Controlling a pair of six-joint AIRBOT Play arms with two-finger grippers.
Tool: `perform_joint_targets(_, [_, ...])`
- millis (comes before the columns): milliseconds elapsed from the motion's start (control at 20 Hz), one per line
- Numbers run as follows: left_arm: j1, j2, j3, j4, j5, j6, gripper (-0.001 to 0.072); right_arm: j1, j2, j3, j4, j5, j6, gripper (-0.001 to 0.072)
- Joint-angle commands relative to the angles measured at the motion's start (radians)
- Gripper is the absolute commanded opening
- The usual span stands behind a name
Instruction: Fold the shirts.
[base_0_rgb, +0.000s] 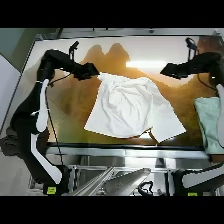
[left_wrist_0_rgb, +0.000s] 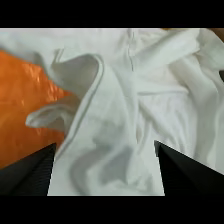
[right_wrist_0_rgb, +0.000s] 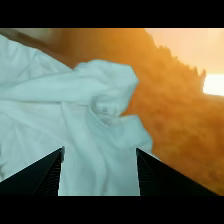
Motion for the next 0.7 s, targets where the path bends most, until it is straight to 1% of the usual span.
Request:
perform_joint_targets(0, [0.085, 0.143, -0.184, 0.018, 0.227, -0.041, 0.0688, -0.169, 0.036, -0.004, 0.010, -0.319, -0.046, 0.0524])
perform_joint_targets(100, [0.115, 0.281, -0.443, 0.104, 0.186, -0.034, 0.0688, -0.249, 0.041, -0.080, 0.010, -0.372, -0.085, 0.0524])
perform_joint_targets(200, [0.133, 0.377, -0.675, 0.192, 0.119, -0.018, 0.0688, -0.306, 0.039, -0.155, 0.010, -0.370, -0.134, 0.0524])
perform_joint_targets(300, [0.153, 0.418, -0.845, 0.160, 0.065, 0.048, 0.0688, -0.334, 0.019, -0.172, 0.010, -0.371, -0.162, 0.0524])
perform_joint_targets(400, [0.154, 0.404, -0.929, 0.074, 0.013, 0.113, 0.0688, -0.340, 0.006, -0.172, 0.011, -0.369, -0.162, 0.0523])
perform_joint_targets(500, [0.142, 0.370, -0.976, 0.007, -0.011, 0.162, 0.0688, -0.334, 0.005, -0.172, 0.011, -0.368, -0.166, 0.0523])
perform_joint_targets(650, [0.117, 0.295, -0.990, -0.003, -0.013, 0.171, 0.0688, -0.332, 0.005, -0.172, 0.051, -0.367, -0.190, 0.0522])
